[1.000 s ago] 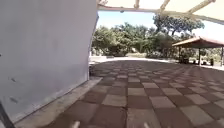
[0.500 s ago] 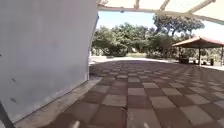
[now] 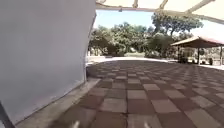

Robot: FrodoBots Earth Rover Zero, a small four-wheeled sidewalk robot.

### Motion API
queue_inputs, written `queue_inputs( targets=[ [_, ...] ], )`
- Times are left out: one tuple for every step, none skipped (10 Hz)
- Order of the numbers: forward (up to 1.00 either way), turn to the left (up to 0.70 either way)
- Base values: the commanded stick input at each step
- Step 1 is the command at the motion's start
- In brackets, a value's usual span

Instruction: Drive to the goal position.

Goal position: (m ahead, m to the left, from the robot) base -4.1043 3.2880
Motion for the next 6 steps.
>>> queue_inputs(
  targets=[
    [0.7,-0.35],
    [0.7,-0.35],
    [0.7,-0.35],
    [0.7,-0.35],
    [0.7,-0.35],
    [0.7,-0.35]
  ],
)
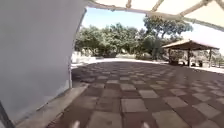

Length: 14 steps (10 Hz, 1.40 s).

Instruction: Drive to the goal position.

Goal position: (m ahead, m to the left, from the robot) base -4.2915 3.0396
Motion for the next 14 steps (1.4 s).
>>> queue_inputs(
  targets=[
    [0.7,-0.35],
    [0.7,-0.35],
    [0.7,-0.35],
    [0.7,-0.35],
    [0.7,-0.35],
    [0.7,-0.35],
    [0.7,-0.35],
    [0.7,-0.35],
    [0.7,-0.35],
    [0.7,-0.35],
    [0.7,-0.35],
    [0.7,-0.35],
    [0.7,-0.35],
    [0.7,-0.35]
  ],
)
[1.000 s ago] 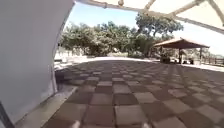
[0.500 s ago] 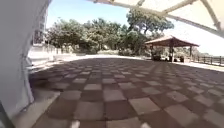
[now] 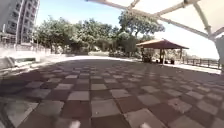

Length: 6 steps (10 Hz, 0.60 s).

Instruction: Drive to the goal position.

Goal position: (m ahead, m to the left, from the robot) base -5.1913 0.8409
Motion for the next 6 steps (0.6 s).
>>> queue_inputs(
  targets=[
    [0.7,-0.35],
    [0.7,-0.35],
    [0.7,-0.35],
    [0.7,-0.35],
    [0.7,-0.35],
    [0.7,-0.35]
  ],
)
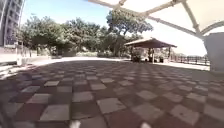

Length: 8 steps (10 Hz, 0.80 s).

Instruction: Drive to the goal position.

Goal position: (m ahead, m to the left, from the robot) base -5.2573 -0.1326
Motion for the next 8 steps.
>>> queue_inputs(
  targets=[
    [0.7,-0.35],
    [0.7,-0.35],
    [0.7,-0.35],
    [0.7,-0.35],
    [0.7,-0.35],
    [0.7,-0.35],
    [0.7,-0.35],
    [0.7,-0.35]
  ],
)
